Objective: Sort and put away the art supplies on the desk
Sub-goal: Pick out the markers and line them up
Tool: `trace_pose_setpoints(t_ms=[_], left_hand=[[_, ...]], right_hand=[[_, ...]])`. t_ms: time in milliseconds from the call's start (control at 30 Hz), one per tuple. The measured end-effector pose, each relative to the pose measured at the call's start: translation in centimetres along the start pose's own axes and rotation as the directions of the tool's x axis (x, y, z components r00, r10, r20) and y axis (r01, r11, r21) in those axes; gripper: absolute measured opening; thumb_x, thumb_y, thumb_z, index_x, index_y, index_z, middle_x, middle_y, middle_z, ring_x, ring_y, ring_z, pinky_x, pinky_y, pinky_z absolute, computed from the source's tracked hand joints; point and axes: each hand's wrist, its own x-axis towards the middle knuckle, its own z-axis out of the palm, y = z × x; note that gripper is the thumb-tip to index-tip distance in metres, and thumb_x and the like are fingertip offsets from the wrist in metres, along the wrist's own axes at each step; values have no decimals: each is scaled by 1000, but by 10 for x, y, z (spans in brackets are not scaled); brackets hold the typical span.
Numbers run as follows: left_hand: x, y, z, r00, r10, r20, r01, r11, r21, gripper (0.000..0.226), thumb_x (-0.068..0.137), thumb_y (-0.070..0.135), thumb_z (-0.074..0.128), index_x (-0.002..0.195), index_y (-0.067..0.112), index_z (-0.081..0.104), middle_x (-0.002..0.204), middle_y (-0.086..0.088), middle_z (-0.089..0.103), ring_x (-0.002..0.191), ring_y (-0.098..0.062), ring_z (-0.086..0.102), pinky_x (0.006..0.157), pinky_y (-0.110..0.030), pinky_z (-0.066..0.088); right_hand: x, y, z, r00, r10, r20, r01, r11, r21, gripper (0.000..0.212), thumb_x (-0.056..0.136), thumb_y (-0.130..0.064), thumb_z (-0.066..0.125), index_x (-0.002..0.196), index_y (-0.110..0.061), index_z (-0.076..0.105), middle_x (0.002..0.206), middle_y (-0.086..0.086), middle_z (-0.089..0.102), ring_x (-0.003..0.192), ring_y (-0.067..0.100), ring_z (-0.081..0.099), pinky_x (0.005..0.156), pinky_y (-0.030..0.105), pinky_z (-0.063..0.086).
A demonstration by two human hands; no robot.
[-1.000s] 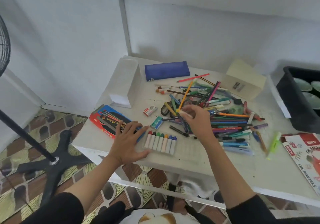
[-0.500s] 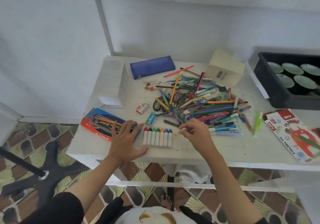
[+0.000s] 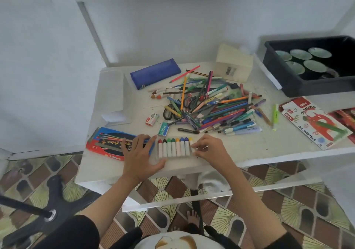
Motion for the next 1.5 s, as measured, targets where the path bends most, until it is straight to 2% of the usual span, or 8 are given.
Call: trace_pose_setpoints(t_ms=[300,433,633,767,867,967,1100,1500], left_hand=[[0,-1,-2,1000,0,30,0,1000,-4,80,70,73,45,129,21,55,122,-1,48,120,-19,40,106,-64,17],[0,-1,-2,999,-9,33,10,1000,-10,80,70,73,45,129,21,55,122,-2,48,119,-20,41,104,-64,18],[0,-1,-1,1000,-1,11,2,1000,-23,78,70,73,47,127,21,55,121,-2,49,119,-20,42,105,-63,18],[0,0,-1,1000,-6,2,6,1000,-29,77,70,72,48,127,21,56,121,-1,49,120,-21,42,105,-63,18],[0,0,-1,1000,-9,3,10,999,-37,77,69,72,48,127,22,56,122,-1,49,121,-20,42,105,-64,19],[-1,0,-2,1000,-10,-3,10,999,-45,77,68,71,49,126,22,57,122,-1,50,122,-19,41,105,-64,18],[0,0,-3,1000,-14,10,14,999,-53,77,69,72,49,127,23,55,123,1,48,123,-19,41,106,-63,16],[-1,1,-6,996,-57,63,63,993,-100,77,73,74,43,134,28,49,128,2,47,131,-18,33,110,-63,6]], right_hand=[[-1,0,8,998,46,-50,-46,999,0,12,77,-3,72,87,-10,75,80,-5,62,66,-2,55,65,7,43],[0,-2,8,994,100,-45,-100,995,1,15,73,-2,75,82,-13,69,75,-5,63,65,2,56,66,13,46],[11,-5,8,982,190,2,-190,981,-26,22,70,2,77,78,-12,61,68,-6,59,62,2,55,59,7,43],[18,-6,3,977,202,67,-198,978,-59,23,69,3,76,78,-11,61,68,-4,58,61,4,53,59,14,43],[24,-7,-1,978,181,102,-167,977,-131,13,77,-8,73,80,-13,62,68,-5,57,61,3,51,56,13,39],[34,-12,-6,988,142,62,-127,969,-210,8,87,-20,65,82,-15,63,71,0,62,69,12,57,60,21,42],[59,-26,-16,996,75,57,-59,965,-254,10,89,-22,61,87,-14,66,77,2,65,74,15,60,69,30,50],[207,-59,-26,982,-141,125,175,928,-329,15,88,-16,56,94,-9,68,94,7,65,88,20,59,77,30,45]])
